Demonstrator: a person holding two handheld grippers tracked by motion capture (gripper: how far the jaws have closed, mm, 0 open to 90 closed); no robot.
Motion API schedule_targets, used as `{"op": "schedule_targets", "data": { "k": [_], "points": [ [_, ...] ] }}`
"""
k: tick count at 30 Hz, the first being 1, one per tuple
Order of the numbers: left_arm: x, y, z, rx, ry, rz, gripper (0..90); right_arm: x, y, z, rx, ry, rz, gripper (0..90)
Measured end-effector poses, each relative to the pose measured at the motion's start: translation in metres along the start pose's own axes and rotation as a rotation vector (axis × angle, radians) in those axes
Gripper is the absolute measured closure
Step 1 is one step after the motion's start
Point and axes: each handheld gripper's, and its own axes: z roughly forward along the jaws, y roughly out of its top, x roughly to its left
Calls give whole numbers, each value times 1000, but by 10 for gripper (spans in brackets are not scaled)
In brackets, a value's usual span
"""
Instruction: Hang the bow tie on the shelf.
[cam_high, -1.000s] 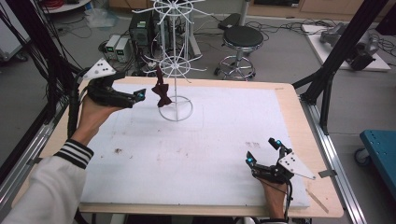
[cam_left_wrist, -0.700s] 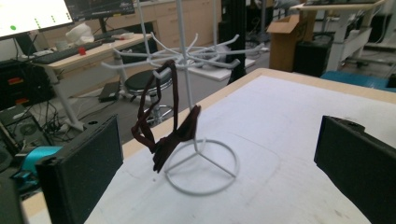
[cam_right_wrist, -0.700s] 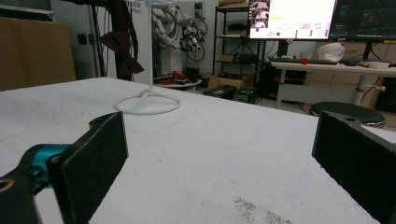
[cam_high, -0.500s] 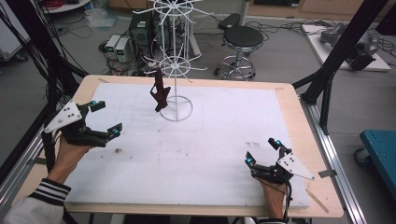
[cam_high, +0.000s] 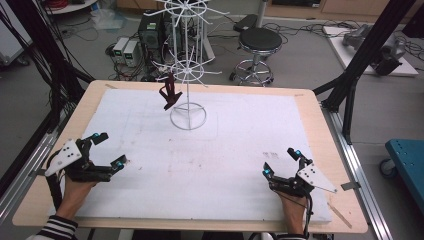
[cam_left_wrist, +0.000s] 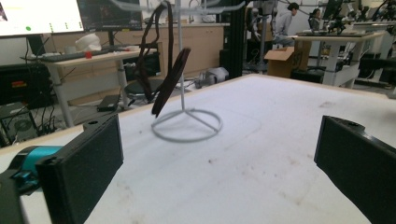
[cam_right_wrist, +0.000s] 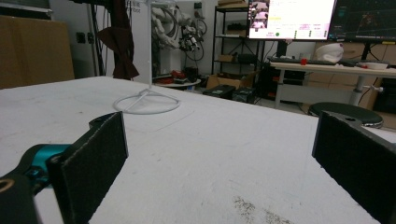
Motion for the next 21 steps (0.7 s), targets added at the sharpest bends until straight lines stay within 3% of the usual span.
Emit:
{"op": "schedule_targets", "data": {
  "k": [11, 13, 21],
  "points": [
    [-3, -36, -2, -23, -1, -56, 17, 0, 0, 0, 3, 2, 6, 27],
    [-3, -35, -4, -39, 13, -50, 17, 0, 0, 0, 2, 2, 5, 27],
    [-2, -37, -3, -26, 29, -73, 17, 0, 0, 0, 1, -1, 3, 27]
  ]
}}
